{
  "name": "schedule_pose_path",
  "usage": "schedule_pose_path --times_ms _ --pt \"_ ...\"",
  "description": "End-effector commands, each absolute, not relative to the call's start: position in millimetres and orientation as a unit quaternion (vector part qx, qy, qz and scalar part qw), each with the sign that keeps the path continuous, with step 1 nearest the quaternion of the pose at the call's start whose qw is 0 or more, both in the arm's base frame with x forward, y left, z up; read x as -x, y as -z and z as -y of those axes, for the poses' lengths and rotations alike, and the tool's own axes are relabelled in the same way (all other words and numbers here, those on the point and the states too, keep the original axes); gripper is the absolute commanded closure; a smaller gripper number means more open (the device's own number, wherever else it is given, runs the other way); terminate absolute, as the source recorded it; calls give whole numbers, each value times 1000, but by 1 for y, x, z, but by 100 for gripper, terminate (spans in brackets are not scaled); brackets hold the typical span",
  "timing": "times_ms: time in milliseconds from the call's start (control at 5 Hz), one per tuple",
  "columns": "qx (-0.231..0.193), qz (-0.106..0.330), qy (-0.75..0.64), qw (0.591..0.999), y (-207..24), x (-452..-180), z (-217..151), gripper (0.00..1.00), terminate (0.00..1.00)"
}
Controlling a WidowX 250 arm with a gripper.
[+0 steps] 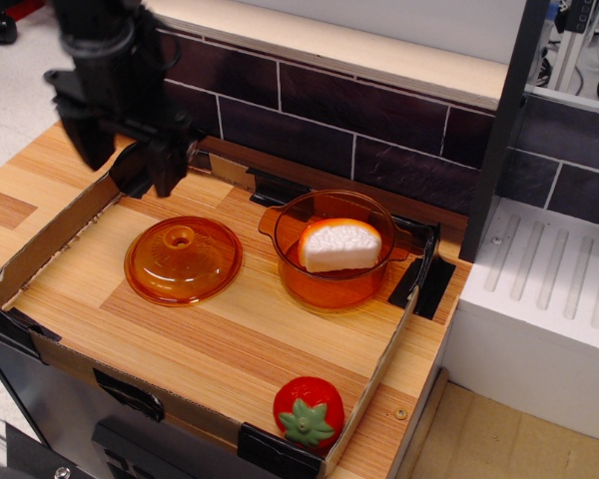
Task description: Take sushi out of pot
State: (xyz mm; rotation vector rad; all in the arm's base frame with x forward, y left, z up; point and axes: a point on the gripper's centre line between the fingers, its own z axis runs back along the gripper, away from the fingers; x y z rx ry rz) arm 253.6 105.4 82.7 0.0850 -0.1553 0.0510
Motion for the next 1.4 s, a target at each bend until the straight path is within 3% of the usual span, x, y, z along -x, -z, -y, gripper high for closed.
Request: schedule_pose_path --times_ms 0,400,1000,1200 --pt "-21 67 185 980 -120 -274 -64 0 0" --pt "7 32 352 936 -117 -282 -30 0 0" --pt "20 32 402 915 -83 -304 7 0 0" --pt "27 13 406 913 -71 -305 15 0 0"
